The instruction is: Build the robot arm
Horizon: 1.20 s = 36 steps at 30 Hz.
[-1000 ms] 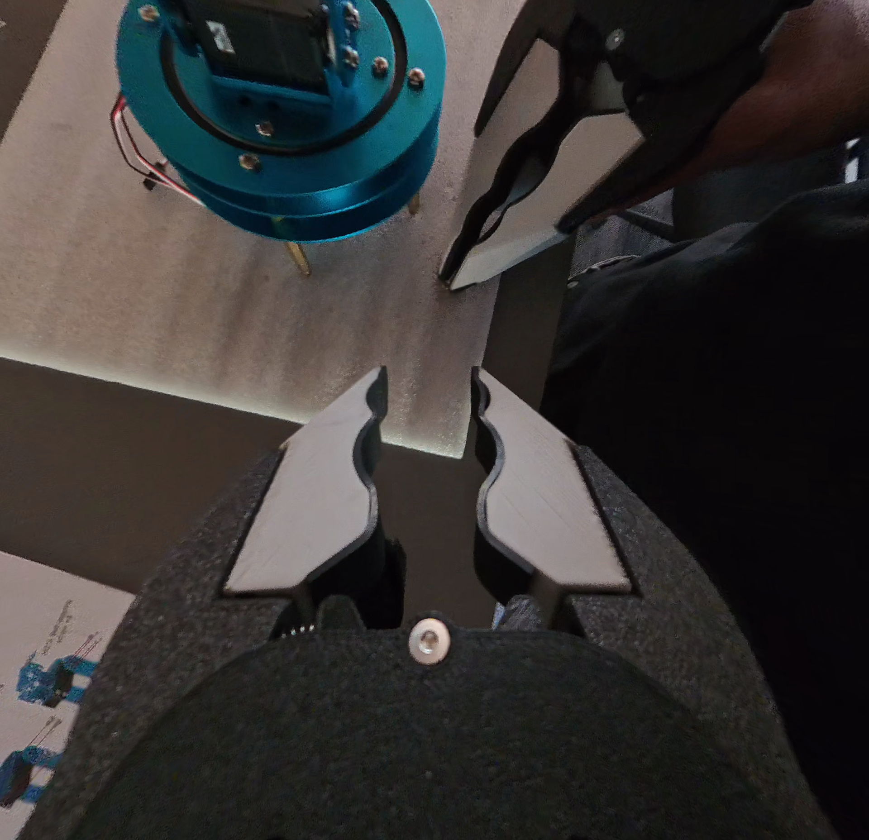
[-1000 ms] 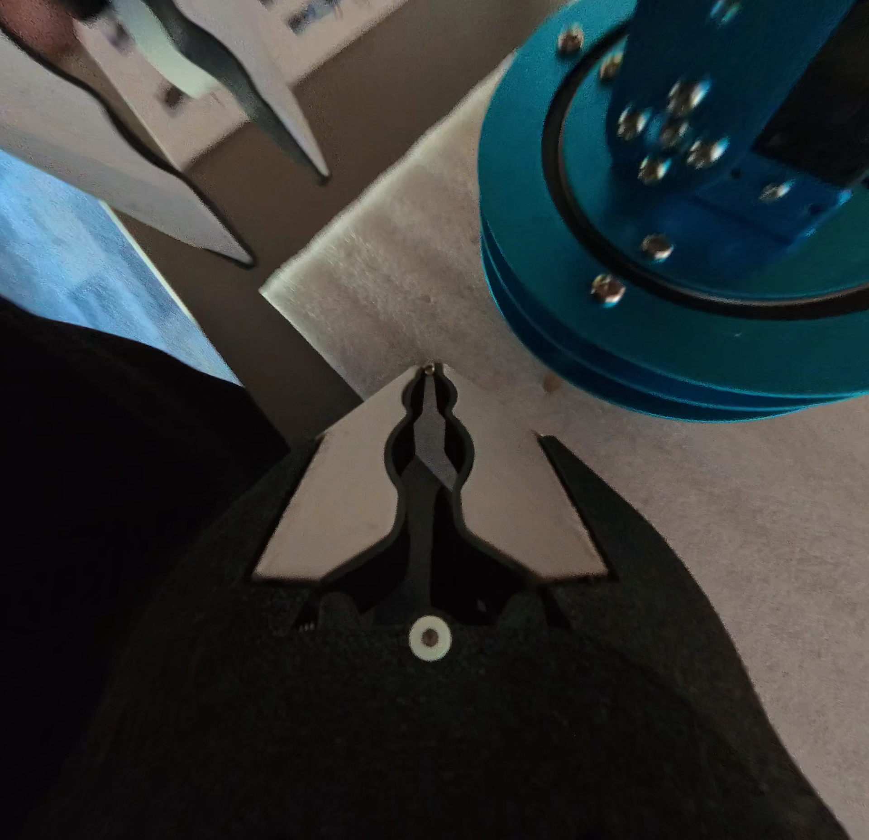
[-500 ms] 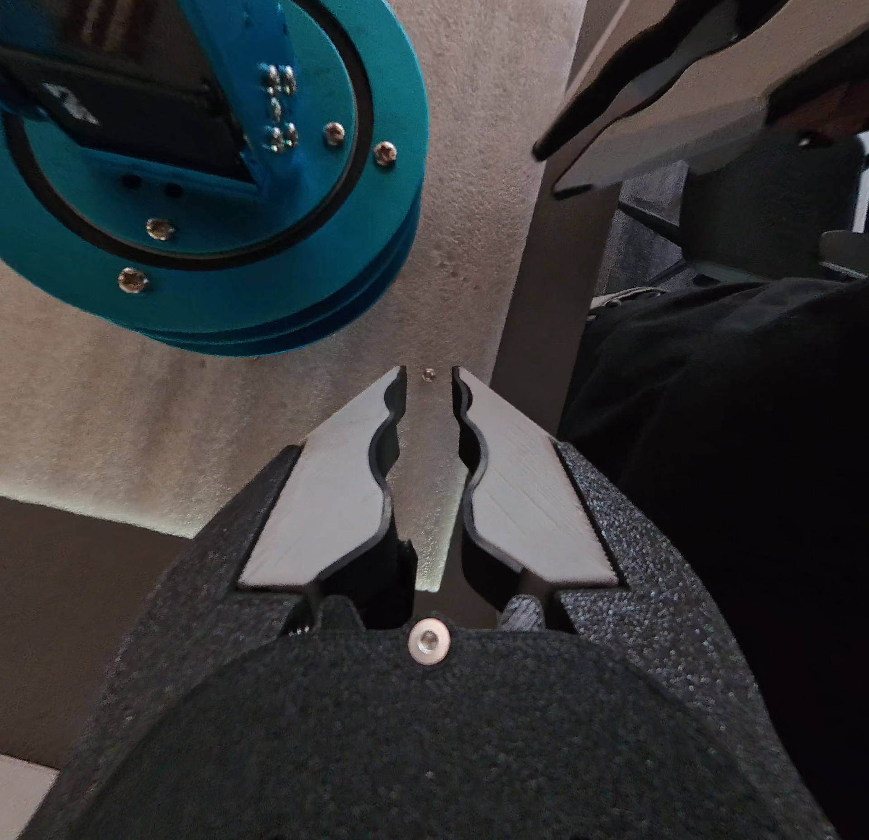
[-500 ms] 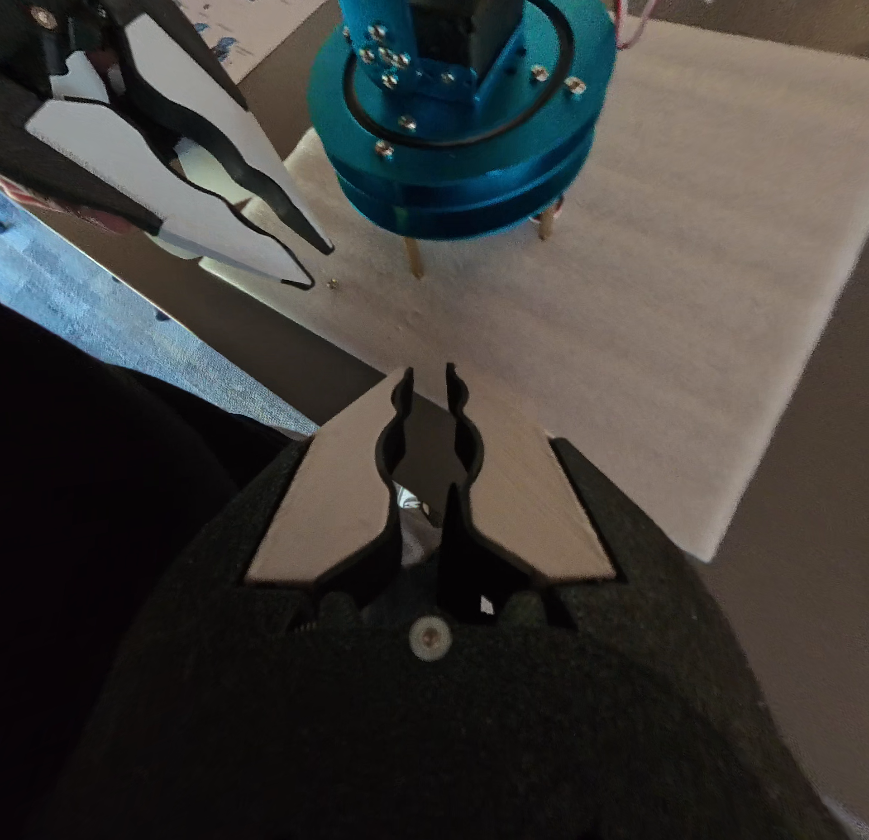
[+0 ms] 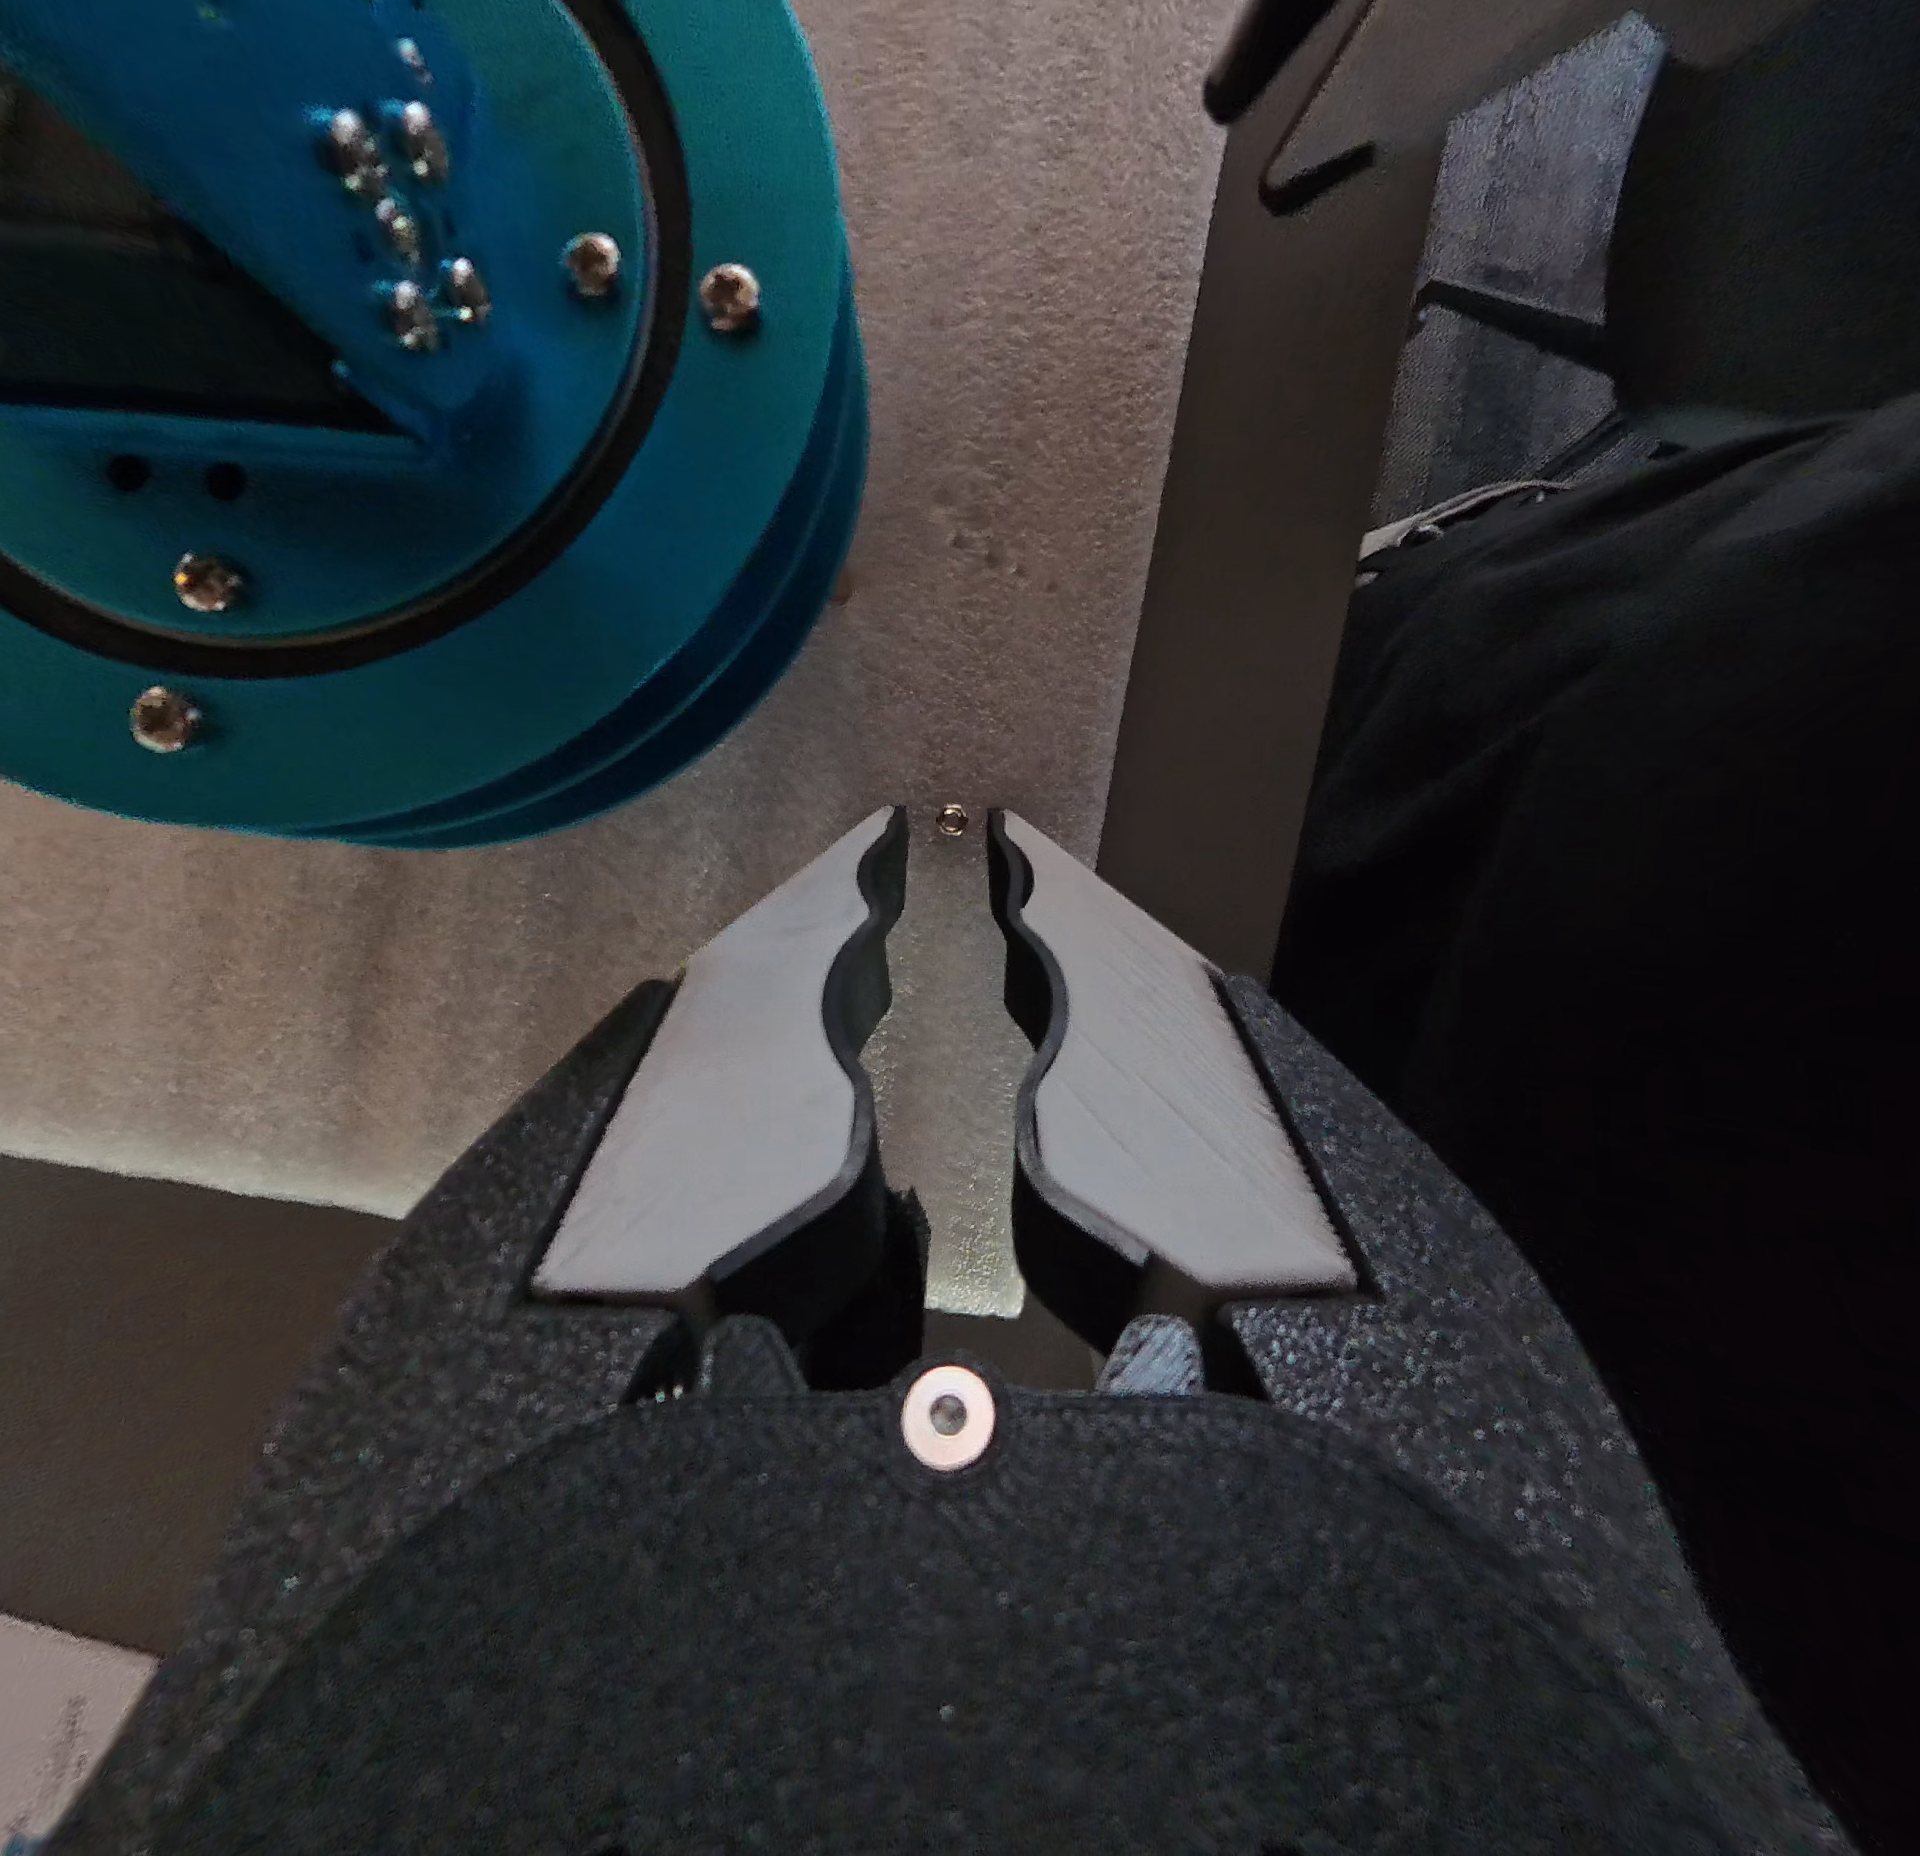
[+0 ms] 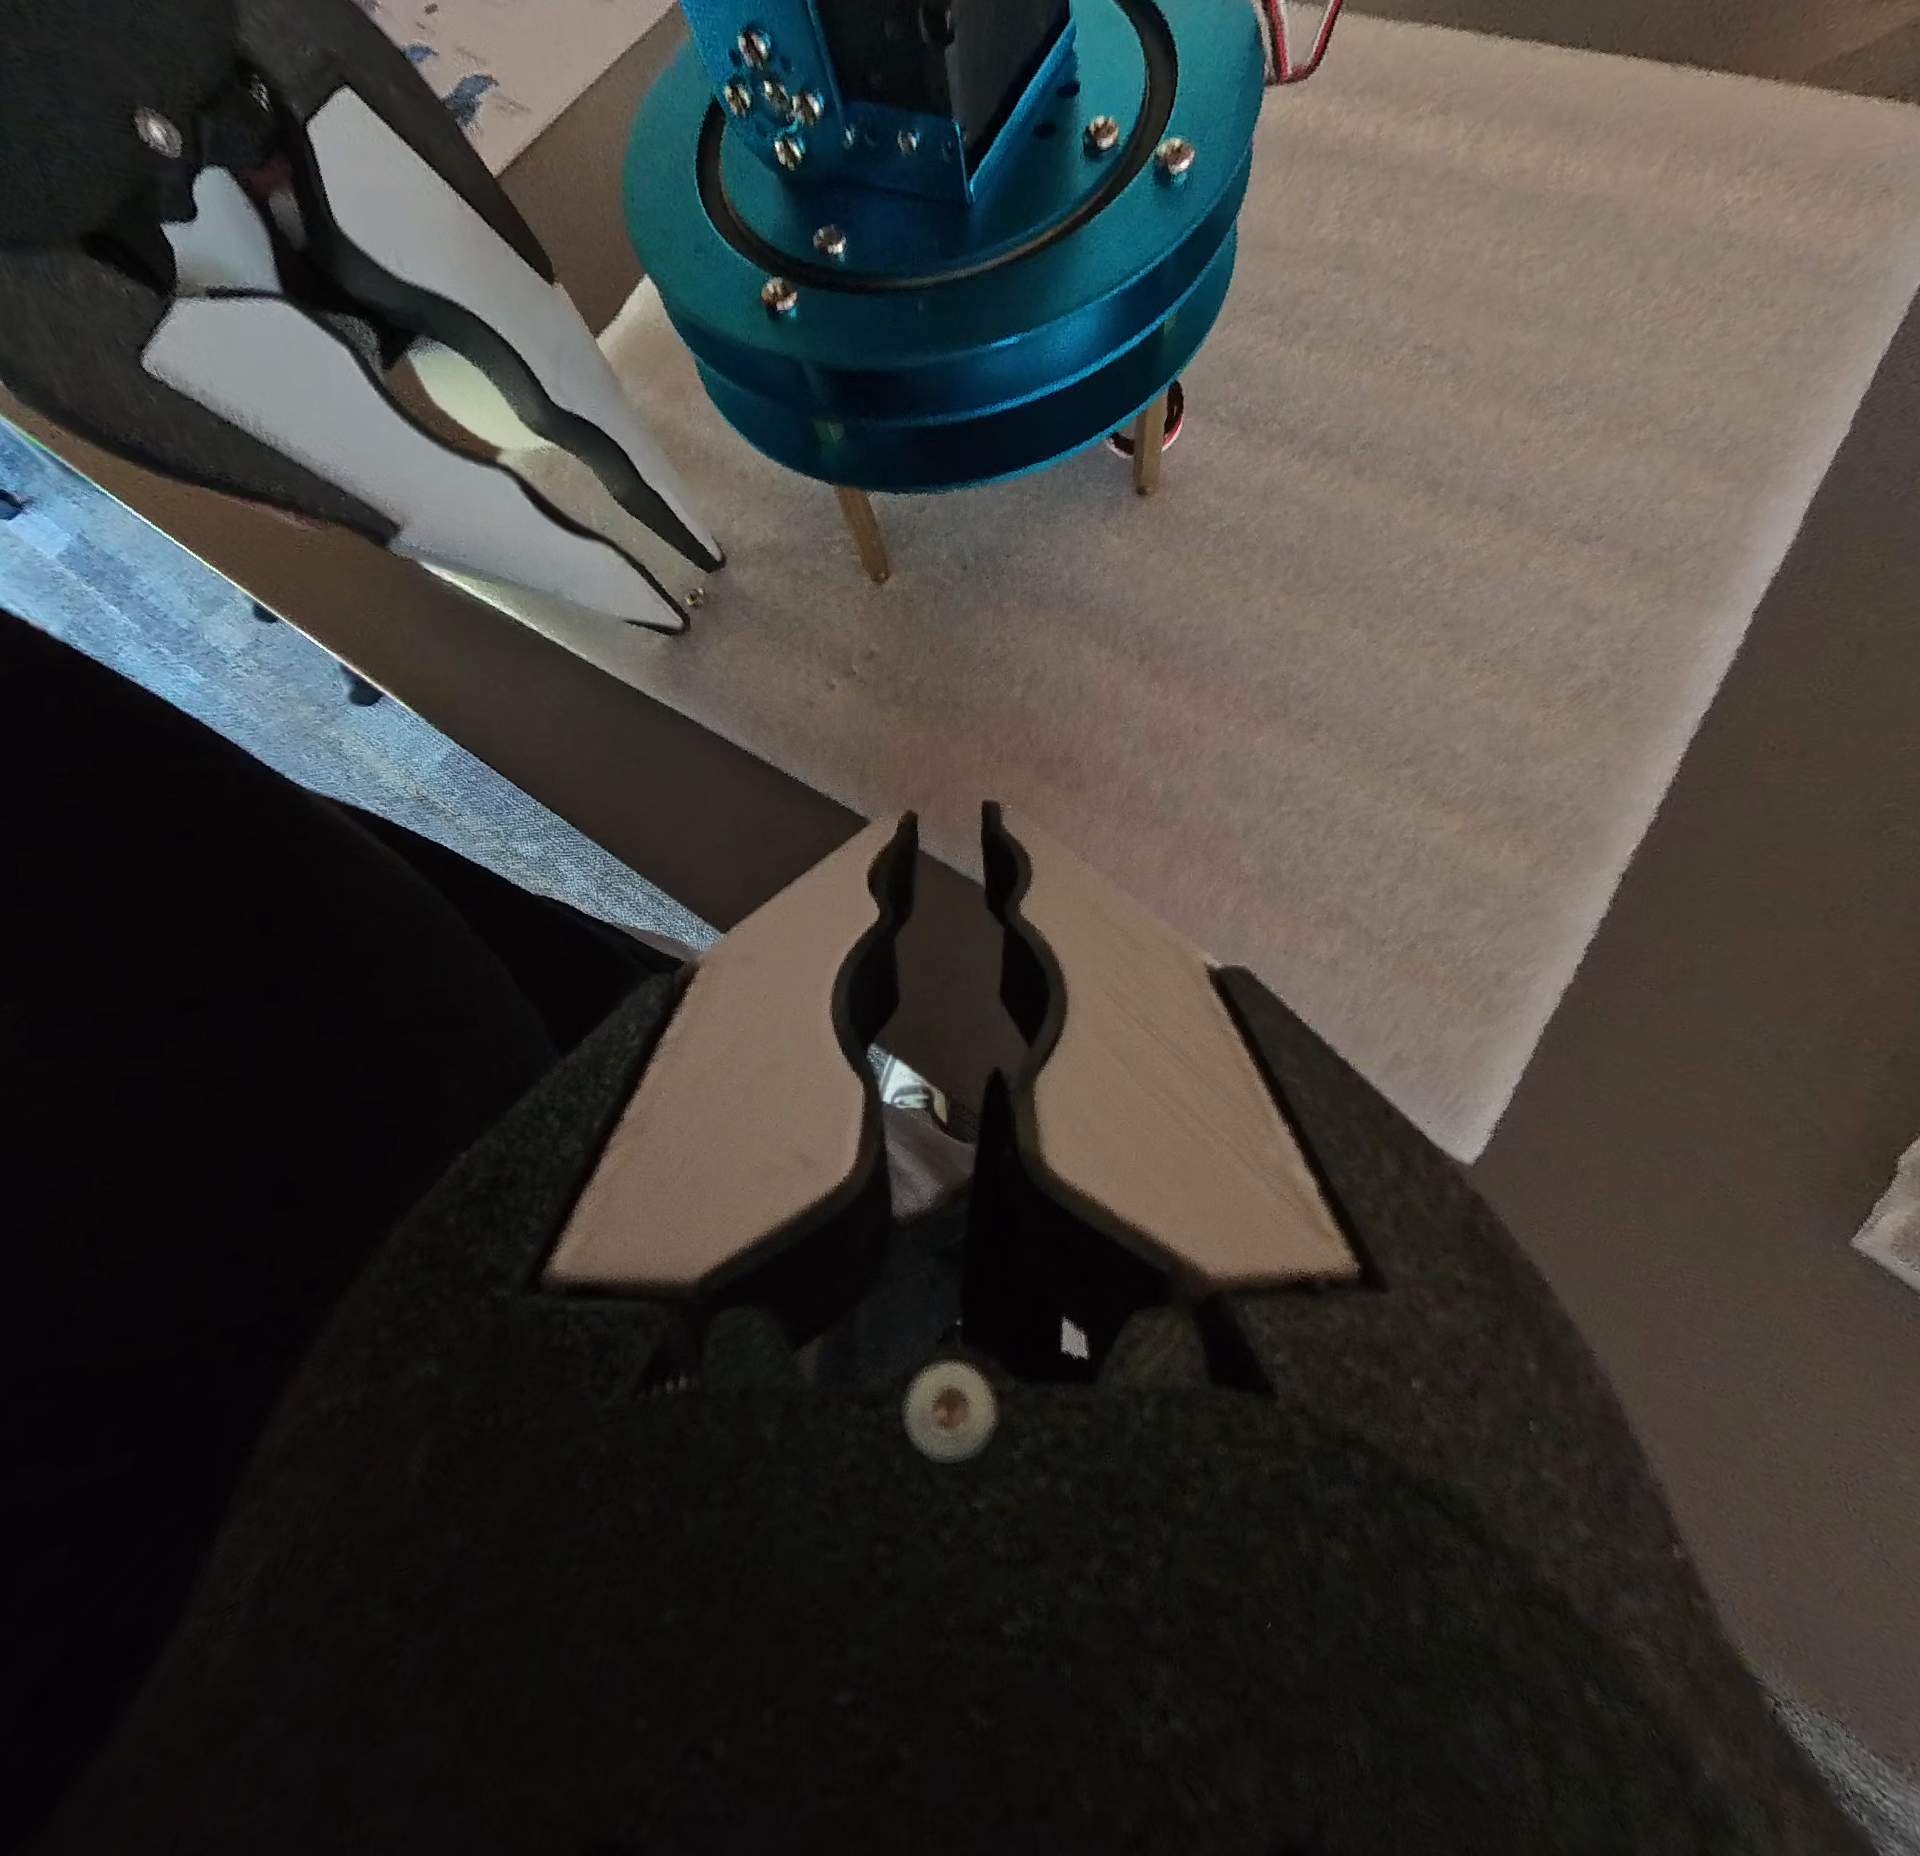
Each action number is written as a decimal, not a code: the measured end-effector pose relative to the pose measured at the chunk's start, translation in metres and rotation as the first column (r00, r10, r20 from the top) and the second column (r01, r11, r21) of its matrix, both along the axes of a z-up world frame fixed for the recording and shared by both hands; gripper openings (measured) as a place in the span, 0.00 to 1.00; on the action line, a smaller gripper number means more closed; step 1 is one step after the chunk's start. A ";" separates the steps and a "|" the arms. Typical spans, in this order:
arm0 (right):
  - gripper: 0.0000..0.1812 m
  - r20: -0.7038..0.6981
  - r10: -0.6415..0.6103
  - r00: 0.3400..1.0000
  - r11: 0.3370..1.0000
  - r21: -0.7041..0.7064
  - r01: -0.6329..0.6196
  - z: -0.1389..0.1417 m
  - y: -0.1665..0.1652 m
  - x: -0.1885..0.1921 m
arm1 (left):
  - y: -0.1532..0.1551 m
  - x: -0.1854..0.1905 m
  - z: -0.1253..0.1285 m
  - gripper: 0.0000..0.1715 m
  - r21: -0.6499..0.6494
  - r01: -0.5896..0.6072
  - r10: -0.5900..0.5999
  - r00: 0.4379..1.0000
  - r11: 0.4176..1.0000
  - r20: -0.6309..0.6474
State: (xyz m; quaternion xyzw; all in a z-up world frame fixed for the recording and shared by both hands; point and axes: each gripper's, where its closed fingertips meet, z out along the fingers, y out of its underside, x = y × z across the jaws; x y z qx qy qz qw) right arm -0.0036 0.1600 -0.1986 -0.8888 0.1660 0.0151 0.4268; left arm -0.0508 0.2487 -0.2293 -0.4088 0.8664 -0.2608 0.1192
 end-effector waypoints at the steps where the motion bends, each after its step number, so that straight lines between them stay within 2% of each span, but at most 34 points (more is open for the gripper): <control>1: 0.06 -0.003 0.003 1.000 1.000 0.007 -0.003 0.002 0.001 0.001 | 0.000 0.000 0.000 0.09 0.016 0.016 -0.016 1.000 1.000 0.009; 6: 0.06 0.004 0.019 1.000 1.000 0.023 -0.019 0.010 0.005 0.005 | -0.003 -0.001 -0.001 0.05 0.074 0.080 -0.083 0.996 0.994 0.043; 11: 0.06 0.029 0.012 1.000 0.998 0.053 -0.013 0.025 0.006 0.012 | -0.003 -0.001 0.000 0.04 0.020 0.052 -0.052 0.999 0.998 -0.001; 14: 0.10 0.069 -0.042 0.997 0.989 0.146 0.031 0.054 0.007 0.029 | -0.004 -0.002 0.001 0.03 0.000 0.045 -0.045 0.999 0.999 0.003; 20: 0.25 0.171 -0.166 0.971 0.931 0.351 0.097 0.133 0.014 0.060 | 0.005 -0.003 0.011 0.03 -0.032 0.010 -0.009 0.999 0.999 0.039; 25: 0.35 0.211 -0.202 0.956 0.883 0.462 0.085 0.188 0.032 0.062 | 0.021 0.005 0.039 0.03 -0.139 -0.068 0.086 0.988 0.988 0.129; 31: 0.29 0.262 -0.276 0.925 0.858 0.500 0.115 0.233 0.052 0.072 | 0.065 0.019 0.087 0.03 -0.290 -0.148 0.233 0.931 0.945 0.282; 33: 0.26 0.312 -0.302 0.901 0.876 0.464 0.133 0.235 0.059 0.078 | 0.074 0.024 0.101 0.03 -0.331 -0.135 0.248 0.912 0.934 0.326; 36: 0.26 0.350 -0.326 0.878 0.898 0.405 0.172 0.225 0.066 0.086 | 0.085 0.033 0.112 0.03 -0.349 -0.123 0.258 0.891 0.929 0.373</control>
